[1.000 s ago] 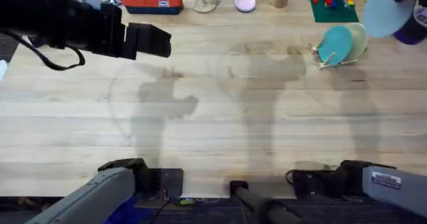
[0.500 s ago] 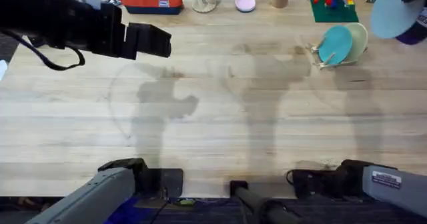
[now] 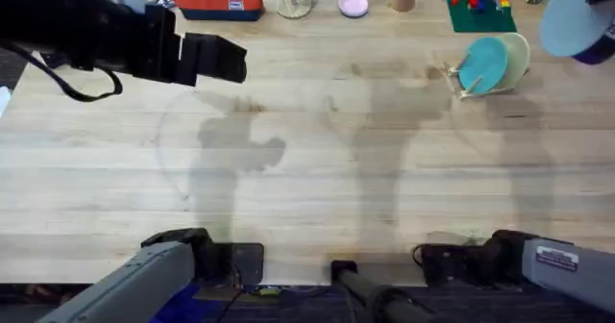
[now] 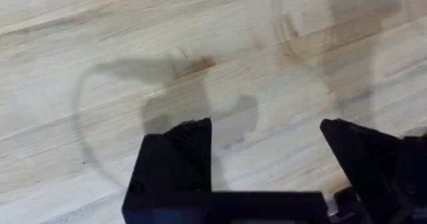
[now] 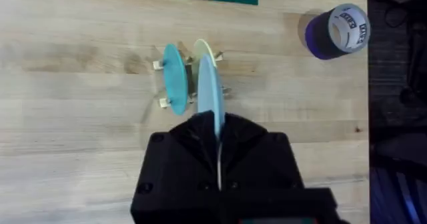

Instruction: Pick up the plates from the table one by one and place each into a slot on the dish rack.

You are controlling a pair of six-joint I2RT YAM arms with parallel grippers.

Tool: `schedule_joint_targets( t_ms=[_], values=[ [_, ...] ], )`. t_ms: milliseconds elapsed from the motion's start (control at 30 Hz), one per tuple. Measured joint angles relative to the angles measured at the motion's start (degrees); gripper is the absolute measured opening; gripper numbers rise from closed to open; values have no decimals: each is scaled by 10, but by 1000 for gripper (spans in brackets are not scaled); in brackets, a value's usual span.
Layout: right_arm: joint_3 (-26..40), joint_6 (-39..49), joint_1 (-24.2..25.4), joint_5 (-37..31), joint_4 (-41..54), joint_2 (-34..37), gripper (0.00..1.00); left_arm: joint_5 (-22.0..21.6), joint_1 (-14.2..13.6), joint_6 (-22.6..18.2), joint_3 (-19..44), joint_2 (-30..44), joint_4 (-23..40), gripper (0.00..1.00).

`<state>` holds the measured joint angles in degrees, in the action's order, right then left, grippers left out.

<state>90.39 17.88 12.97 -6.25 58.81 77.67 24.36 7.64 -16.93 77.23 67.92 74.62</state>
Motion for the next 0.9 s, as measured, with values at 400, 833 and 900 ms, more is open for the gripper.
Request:
schedule_joint_targets(
  t_ms=[400,833,900],
  values=[
    [0,3,54,53,0,0,29,0,0,0,0,0,0,994],
    [0,8,72,72,0,0,29,0,0,0,0,0,0,993],
    [0,10,72,72,0,0,29,0,0,0,0,0,0,993]
  ],
)
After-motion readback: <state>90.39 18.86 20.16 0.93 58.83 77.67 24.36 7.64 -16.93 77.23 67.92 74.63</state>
